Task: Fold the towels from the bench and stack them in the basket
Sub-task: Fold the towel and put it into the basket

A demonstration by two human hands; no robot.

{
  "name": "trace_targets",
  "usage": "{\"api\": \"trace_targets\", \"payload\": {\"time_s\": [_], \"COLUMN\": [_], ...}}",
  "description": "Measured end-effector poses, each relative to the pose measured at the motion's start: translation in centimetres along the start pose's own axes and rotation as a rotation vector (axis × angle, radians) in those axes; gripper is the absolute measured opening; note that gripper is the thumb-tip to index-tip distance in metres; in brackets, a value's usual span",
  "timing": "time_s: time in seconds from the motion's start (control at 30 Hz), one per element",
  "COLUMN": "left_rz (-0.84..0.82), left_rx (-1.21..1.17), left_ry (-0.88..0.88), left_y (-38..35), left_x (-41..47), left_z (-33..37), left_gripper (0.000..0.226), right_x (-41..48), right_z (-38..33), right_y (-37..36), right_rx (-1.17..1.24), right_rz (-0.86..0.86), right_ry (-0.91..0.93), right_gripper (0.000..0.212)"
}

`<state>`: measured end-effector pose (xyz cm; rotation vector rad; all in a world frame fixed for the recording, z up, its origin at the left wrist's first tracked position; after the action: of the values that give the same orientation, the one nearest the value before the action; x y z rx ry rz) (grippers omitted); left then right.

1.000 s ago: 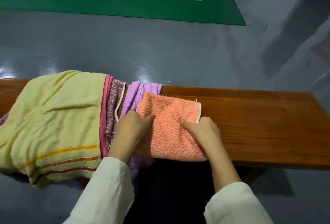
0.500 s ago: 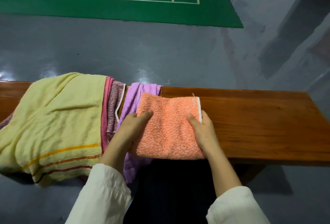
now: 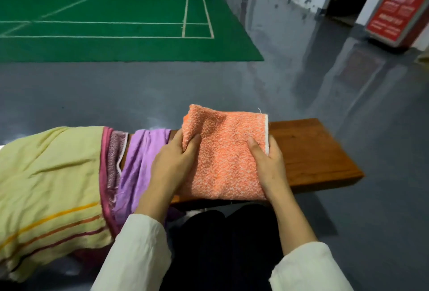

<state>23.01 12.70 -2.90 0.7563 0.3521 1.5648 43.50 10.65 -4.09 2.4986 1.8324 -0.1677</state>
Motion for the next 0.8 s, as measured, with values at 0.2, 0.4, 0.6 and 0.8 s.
{"api": "trace_targets", "payload": {"time_s": [0.2,0.4,0.6,0.8], "left_rz": [-0.128,-0.335,-0.550,-0.808], "left_rx": [-0.198,-0.347,-0.429,-0.438], "left_ry": [-0.207,-0.404,-0.575,-0.689], "left_y": [-4.5,-12.1,-19.3,-25.2], "left_x": [-1.2,-4.9,-11.6,-19.8], "left_z": [8.2,18.0,26.8,32.3], "left_gripper": [0.021,0.021,0.024,0.029], "right_x": [-3.6,-10.6,-19.7,-29.2], "right_z": [-2.6,-3.7,-3.2,-0.7], "right_y": [9.7,22.2,31.8,38.1], "right_rx": [0.016,0.014,0.054,0.111], "right_rz": [0.194,0.494,0.777,1.032], "right_ry": [0.059,0.049,0.077,0.039], "right_gripper": [0.003,0.009,0.001,0.005]}}
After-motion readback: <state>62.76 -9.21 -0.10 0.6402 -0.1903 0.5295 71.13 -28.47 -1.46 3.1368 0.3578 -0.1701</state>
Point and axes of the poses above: each hand's wrist, its own x-axis towards the middle knuckle, its own y-axis out of the back of the hand, z = x × y, the point moved 4 cm from there along x, towards the middle knuckle, and after that the axes turned 10 degrees about -y, right-handed, at the moved point
